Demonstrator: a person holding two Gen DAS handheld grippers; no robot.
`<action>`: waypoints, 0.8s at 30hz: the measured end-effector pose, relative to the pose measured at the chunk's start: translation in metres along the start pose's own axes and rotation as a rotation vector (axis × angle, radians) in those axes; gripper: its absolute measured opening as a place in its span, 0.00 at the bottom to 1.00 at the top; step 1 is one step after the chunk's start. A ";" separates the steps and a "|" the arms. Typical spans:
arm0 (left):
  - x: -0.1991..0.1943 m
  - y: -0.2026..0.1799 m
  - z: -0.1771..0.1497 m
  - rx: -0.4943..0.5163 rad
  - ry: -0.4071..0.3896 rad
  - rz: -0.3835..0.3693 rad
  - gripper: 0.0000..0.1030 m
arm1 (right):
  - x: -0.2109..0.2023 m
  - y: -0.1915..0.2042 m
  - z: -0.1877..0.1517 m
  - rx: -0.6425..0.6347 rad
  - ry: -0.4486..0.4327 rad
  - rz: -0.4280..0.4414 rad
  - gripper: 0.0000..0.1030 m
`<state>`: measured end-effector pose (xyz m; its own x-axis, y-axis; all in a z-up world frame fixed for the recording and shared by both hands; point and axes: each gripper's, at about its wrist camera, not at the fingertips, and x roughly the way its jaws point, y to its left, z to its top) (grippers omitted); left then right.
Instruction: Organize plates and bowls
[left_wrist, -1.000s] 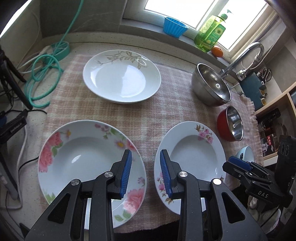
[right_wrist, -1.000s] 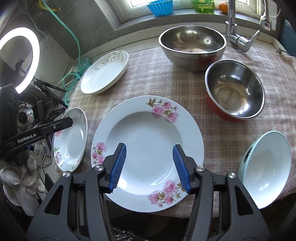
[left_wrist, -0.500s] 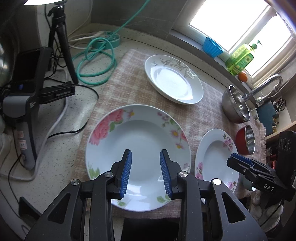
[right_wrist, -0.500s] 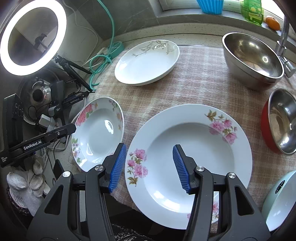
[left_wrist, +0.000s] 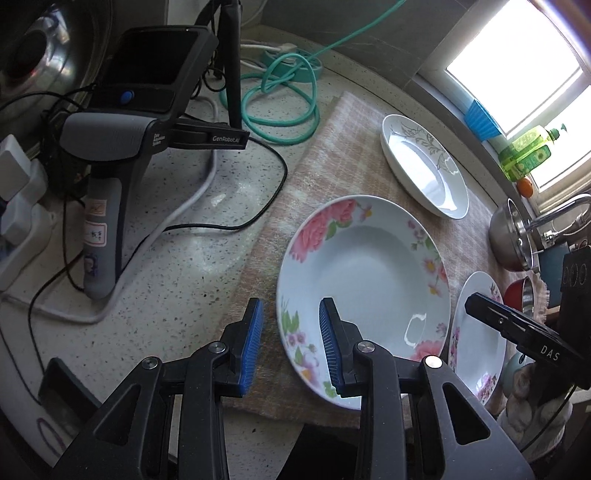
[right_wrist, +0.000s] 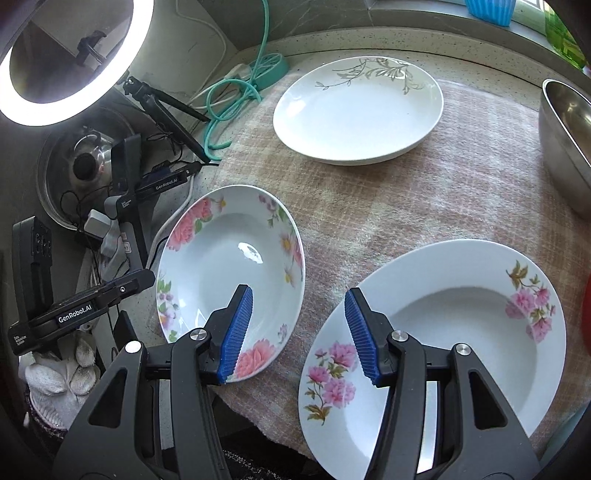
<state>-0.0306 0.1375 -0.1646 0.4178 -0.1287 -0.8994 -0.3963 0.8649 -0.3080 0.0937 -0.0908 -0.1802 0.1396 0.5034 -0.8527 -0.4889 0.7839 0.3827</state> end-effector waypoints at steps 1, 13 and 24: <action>0.002 0.002 -0.001 -0.008 0.006 -0.004 0.29 | 0.003 0.001 0.002 -0.006 0.007 0.001 0.53; 0.015 0.001 0.001 -0.026 0.038 -0.037 0.29 | 0.036 0.006 0.018 -0.035 0.073 -0.023 0.31; 0.021 -0.001 0.000 -0.011 0.047 -0.043 0.19 | 0.044 0.007 0.017 -0.021 0.091 -0.013 0.17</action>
<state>-0.0218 0.1343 -0.1830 0.3960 -0.1885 -0.8987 -0.3882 0.8526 -0.3499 0.1109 -0.0570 -0.2093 0.0678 0.4570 -0.8869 -0.5058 0.7820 0.3642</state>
